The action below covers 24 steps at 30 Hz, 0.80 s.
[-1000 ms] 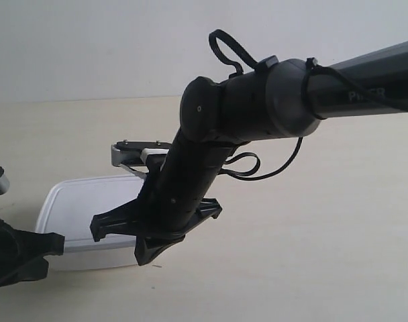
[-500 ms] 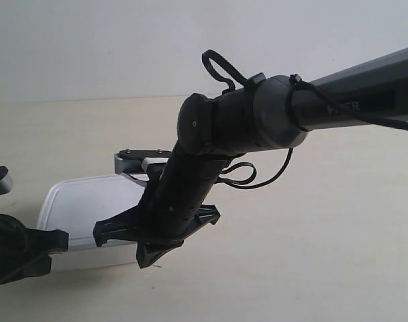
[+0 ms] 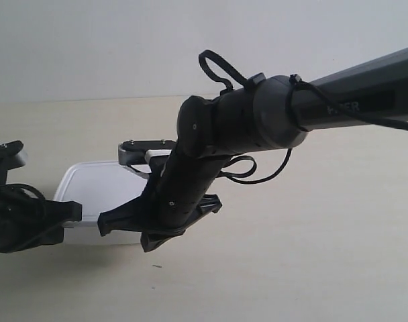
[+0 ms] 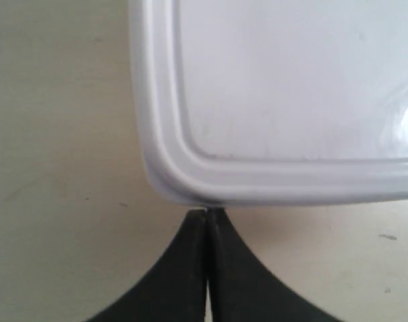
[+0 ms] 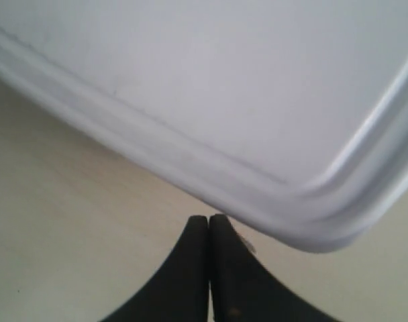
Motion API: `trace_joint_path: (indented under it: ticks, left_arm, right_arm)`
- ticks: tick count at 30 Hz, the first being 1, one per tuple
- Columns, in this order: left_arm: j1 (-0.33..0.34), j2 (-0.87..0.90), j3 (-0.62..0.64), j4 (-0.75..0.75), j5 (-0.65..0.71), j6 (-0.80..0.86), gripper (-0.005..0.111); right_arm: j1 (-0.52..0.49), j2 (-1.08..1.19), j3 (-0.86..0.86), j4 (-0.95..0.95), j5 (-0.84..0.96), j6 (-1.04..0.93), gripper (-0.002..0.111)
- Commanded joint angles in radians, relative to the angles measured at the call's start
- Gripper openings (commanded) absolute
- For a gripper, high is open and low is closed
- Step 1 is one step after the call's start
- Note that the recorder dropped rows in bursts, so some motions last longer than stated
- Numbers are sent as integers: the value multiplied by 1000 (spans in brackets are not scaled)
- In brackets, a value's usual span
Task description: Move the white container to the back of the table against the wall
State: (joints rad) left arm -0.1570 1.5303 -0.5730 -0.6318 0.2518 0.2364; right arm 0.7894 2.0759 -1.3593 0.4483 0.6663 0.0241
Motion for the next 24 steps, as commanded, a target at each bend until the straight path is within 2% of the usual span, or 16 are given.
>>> trace_joint_path:
  ticks: [1, 8, 24]
  left_arm:
    - [-5, 37, -29, -7, -11, 15, 0]
    - [-5, 73, -62, -7, -21, 24, 0]
    - [-5, 148, -147, 21, -33, 48, 0]
  right_arm:
    - [-28, -4, -7, -31, -19, 31, 0]
    - [-93, -2, -7, -29, -21, 25, 0]
    - [-105, 36, -23, -33, -100, 21, 0]
